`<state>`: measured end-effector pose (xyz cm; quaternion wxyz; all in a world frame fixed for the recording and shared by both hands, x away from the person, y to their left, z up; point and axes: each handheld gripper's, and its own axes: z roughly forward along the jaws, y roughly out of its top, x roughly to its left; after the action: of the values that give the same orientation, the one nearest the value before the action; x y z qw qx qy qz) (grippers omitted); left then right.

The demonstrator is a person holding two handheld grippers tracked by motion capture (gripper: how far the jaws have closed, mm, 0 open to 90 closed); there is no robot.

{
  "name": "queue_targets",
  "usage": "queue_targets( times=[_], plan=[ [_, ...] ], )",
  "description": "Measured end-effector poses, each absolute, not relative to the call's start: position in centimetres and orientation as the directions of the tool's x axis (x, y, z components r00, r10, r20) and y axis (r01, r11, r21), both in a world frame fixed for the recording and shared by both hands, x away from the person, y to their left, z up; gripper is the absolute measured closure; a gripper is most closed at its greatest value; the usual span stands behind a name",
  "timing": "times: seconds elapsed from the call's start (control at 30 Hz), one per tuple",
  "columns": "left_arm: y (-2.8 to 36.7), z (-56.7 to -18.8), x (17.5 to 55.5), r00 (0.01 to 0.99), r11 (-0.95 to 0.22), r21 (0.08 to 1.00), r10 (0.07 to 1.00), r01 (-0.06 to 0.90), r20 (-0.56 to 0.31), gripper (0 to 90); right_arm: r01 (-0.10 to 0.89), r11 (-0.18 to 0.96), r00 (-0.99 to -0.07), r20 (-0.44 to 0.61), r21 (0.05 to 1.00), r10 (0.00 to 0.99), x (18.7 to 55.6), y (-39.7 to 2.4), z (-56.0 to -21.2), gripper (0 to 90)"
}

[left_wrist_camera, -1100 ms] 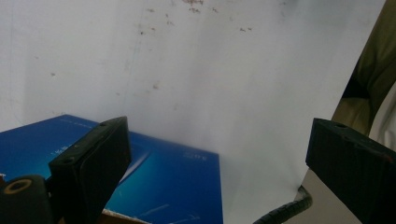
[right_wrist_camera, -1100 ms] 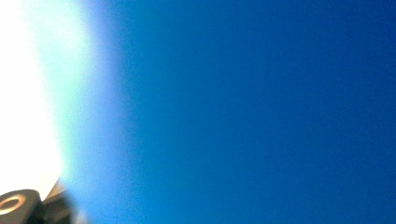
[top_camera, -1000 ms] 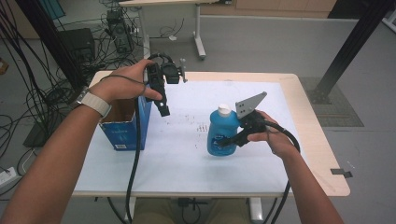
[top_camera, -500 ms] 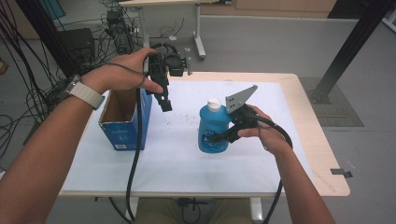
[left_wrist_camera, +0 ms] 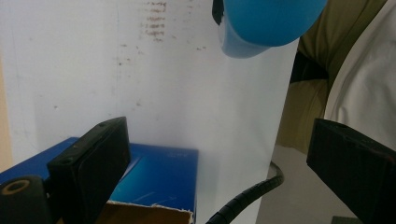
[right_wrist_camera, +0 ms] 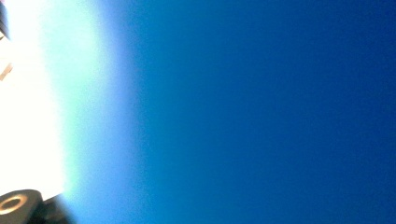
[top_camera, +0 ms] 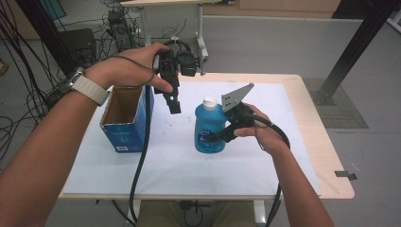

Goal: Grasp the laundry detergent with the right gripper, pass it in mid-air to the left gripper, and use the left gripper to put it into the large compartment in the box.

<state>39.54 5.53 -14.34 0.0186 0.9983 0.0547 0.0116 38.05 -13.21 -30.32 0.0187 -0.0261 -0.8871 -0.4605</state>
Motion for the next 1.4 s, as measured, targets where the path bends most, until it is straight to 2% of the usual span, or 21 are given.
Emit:
queue_targets(
  times=[0.93, 1.4],
  plan=[
    [4.2, -13.7, 39.3, 0.997, -0.997, 0.02, 0.074, 0.074, -0.005, 6.9, 0.051, 0.624, -0.998, 0.063, 0.78, 0.002, 39.6, -10.5, -29.2, 43.5],
    [2.8, -13.2, 39.0, 0.998, -0.998, 0.037, 0.057, 0.057, 0.011, 6.7, 0.036, 0.637, -0.998, 0.061, 0.77, -0.018, 39.6, -9.4, -28.9, 43.6]
  ],
)
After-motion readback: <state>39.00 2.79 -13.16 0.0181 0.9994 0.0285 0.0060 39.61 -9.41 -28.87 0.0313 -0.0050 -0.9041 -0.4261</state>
